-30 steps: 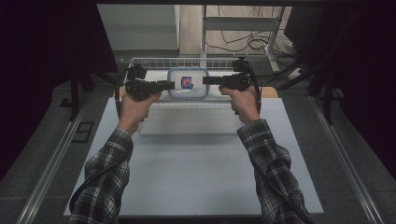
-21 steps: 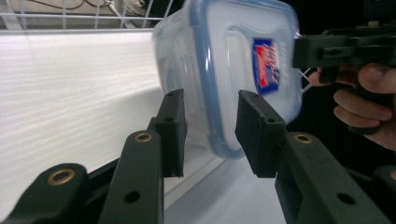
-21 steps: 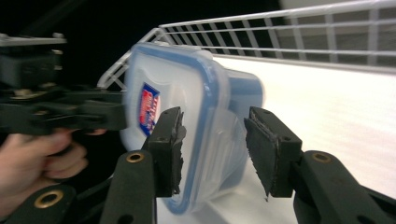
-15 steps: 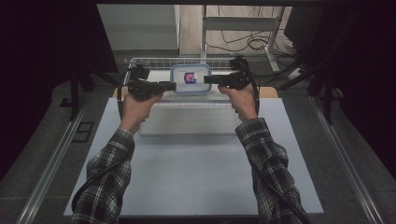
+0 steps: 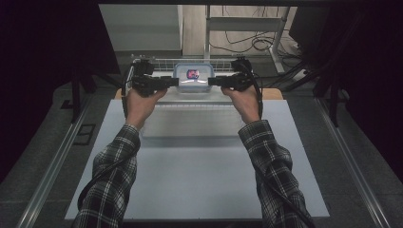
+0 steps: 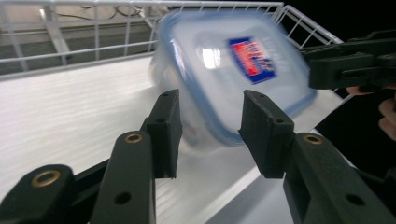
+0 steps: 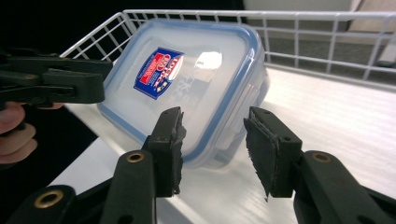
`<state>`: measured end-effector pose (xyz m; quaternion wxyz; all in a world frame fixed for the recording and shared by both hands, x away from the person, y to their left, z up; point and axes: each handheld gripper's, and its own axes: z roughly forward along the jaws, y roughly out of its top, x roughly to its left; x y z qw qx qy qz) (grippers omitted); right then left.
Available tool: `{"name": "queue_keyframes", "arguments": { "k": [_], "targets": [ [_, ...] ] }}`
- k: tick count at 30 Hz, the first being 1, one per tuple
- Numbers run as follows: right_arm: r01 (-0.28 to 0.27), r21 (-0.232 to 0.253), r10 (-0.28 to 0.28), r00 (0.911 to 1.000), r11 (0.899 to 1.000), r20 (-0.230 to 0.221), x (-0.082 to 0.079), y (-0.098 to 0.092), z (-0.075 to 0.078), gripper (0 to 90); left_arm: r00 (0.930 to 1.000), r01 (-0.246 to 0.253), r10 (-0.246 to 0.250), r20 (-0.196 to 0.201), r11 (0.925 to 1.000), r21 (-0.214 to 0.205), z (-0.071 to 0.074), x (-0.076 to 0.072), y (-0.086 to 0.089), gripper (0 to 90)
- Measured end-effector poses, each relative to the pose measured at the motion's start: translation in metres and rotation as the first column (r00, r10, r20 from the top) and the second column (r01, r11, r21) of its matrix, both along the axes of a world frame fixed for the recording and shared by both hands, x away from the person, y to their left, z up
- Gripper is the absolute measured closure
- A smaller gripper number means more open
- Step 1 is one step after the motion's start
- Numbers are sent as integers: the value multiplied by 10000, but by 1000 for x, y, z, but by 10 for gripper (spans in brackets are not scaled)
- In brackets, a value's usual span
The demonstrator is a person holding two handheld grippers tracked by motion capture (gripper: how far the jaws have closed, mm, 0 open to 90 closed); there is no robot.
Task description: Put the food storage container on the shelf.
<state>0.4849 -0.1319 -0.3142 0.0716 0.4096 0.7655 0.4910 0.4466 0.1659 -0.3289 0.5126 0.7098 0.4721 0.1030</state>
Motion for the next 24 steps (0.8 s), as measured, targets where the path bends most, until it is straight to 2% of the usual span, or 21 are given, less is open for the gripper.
{"name": "queue_keyframes", "arguments": {
  "k": [1, 3, 4, 5, 11, 12, 16, 19, 24],
  "targets": [
    [13, 73, -13, 10000, 10000, 13, 0, 0, 0, 544, 9999, -42, 41, 92, 9999, 145, 1, 0, -1, 570],
    [20, 166, -21, 10000, 9999, 17, 1, 1, 2, 541, 9999, -102, 100, 124, 9998, 175, 2, 1, -2, 568],
    [126, -14, -126, 9997, 9999, 204, 1, 2, 3, 538, 9997, -148, 140, 187, 9988, 476, 3, 1, -2, 549],
    [126, -14, -126, 9997, 9999, 204, 1, 2, 3, 538, 9994, -213, 194, 293, 9978, 629, 4, 1, -3, 549],
    [49, 80, -52, 9992, 10000, 388, -3, 3, 5, 482, 9973, -246, 213, 703, 9986, 459, 5, -6, 0, 477],
    [-29, 80, 26, 9991, 10000, 433, -5, 3, 5, 460, 9966, -241, 216, 792, 9992, 311, 5, -8, 0, 451],
    [-248, -67, 252, 9972, 9997, 699, -10, 5, 4, 391, 9945, -142, 90, 1041, 9986, 500, 5, -15, 2, 368],
    [-216, -284, 240, 9959, 9994, 877, -13, 6, 3, 347, 9918, -5, -58, 1277, 9988, 495, 4, -21, 3, 310],
    [-146, -585, 211, 9936, 9982, 1107, -19, 9, 2, 263, 9882, 265, -387, 1479, 9961, 837, 1, -27, 0, 227]
  ]
}}
